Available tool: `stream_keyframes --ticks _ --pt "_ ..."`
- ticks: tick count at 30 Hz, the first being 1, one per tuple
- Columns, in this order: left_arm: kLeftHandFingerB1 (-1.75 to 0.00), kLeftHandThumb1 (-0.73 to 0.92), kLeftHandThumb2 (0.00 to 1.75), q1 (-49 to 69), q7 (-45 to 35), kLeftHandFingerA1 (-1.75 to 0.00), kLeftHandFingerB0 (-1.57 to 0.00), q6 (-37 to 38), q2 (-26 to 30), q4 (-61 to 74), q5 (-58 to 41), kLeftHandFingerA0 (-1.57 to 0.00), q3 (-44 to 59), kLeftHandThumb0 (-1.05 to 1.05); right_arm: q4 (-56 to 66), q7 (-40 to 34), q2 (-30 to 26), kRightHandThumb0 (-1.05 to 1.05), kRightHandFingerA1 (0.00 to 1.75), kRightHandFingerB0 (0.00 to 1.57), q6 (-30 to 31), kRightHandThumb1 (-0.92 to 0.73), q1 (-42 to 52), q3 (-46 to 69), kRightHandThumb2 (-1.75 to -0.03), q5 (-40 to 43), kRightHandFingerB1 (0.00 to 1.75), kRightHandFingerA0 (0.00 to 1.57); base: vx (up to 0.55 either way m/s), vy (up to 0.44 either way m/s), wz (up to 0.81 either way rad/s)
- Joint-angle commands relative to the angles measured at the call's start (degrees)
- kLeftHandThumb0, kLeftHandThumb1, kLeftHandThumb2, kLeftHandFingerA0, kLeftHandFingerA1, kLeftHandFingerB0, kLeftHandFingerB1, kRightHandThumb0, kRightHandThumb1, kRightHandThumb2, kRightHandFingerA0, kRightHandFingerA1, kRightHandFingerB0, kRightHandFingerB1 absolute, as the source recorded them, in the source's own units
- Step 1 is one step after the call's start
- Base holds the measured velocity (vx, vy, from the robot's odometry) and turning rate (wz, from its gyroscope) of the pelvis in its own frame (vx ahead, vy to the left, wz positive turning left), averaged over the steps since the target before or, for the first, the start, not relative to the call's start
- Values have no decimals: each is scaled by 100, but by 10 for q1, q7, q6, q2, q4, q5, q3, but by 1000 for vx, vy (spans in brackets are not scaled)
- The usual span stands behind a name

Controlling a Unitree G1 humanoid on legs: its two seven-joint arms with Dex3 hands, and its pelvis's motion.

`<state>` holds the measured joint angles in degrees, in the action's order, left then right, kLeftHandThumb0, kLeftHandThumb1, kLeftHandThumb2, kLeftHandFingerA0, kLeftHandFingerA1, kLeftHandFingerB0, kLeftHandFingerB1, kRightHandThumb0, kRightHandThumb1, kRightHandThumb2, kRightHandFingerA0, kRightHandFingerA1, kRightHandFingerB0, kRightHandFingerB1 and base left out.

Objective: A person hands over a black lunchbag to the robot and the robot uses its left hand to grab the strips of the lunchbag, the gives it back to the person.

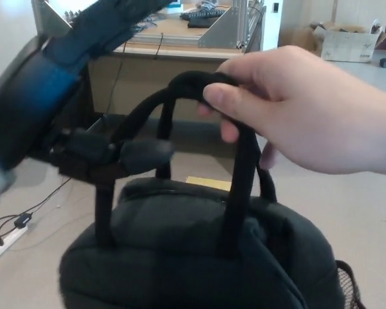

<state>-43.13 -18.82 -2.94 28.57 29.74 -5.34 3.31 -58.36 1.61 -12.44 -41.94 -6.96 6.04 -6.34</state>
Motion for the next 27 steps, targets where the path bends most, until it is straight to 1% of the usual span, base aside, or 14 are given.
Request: stream_keyframes --ticks 1,2,4,5,7,8,11,12,17,18,19,21,22,27 --pt "-23 53 57 -103 12 -26 -8 -199 -13 50 64 -10 -86 -64 -4 13 -2 -71 41 29 3 -67 11 2 -62 16 36 44 0 0 0" --pt "-23 41 73 -111 19 -36 -8 -199 -28 41 84 -6 -106 -62 -6 8 -4 -72 42 29 2 -67 11 0 -62 11 36 45 0 0 0" --pt "-21 47 56 -119 27 -31 -11 -188 -43 21 110 -10 -129 -60 -9 5 -4 -72 42 29 0 -67 10 -1 -62 10 36 45 0 0 0" --pt "-23 41 72 -123 28 -35 -8 -179 -47 10 128 -6 -141 -62 -9 4 -5 -72 42 29 1 -67 10 -2 -62 9 36 44 0 0 0" --pt "-24 41 76 -129 29 -32 -7 -154 -45 -11 172 -3 -165 -64 -9 4 -6 -72 42 29 2 -67 11 -3 -62 8 36 44 0 0 0" --pt "-22 48 56 -136 28 -28 -5 -157 -45 -20 193 -8 -181 -58 -8 5 -5 -71 42 29 3 -66 11 -3 -62 10 36 45 0 0 0" --pt "-22 49 55 -151 23 -28 -4 -166 -42 -38 239 -8 -216 -56 -8 7 -4 -69 41 32 2 -70 12 -1 -61 13 36 46 0 0 0" --pt "-21 38 73 -162 23 -38 -7 -159 -36 -61 283 -5 -243 -60 -5 11 -3 -69 41 32 3 -70 13 -1 -61 16 36 46 0 0 0" --pt "-22 36 69 -181 21 -40 -6 -165 -27 -100 360 -6 -289 -54 -5 11 -4 -71 42 32 4 -70 13 -4 -61 13 36 46 0 0 0" --pt "-22 42 54 -183 24 -30 -6 -163 -26 -109 372 -10 -296 -47 -8 10 -3 -72 42 32 4 -70 12 -5 -61 12 36 46 0 0 0" --pt "-18 35 64 -185 29 -34 -5 -160 -23 -119 391 -9 -303 -51 -9 13 -4 -72 42 33 0 -70 12 -5 -61 13 36 46 0 0 0" --pt "-22 40 53 -187 28 -29 -2 -159 -20 -124 397 -7 -305 -49 -8 15 -3 -72 42 32 0 -70 12 -5 -61 14 37 46 0 0 0" --pt "-14 32 71 -189 30 -30 0 -158 -16 -133 409 -1 -308 -48 -8 16 -1 -73 42 32 0 -70 11 -5 -61 15 36 46 0 0 0" --pt "-14 31 67 -195 52 -35 0 -147 -10 -161 444 -4 -312 -41 -12 20 3 -77 42 32 -2 -70 6 -6 -61 17 36 45 0 0 0"
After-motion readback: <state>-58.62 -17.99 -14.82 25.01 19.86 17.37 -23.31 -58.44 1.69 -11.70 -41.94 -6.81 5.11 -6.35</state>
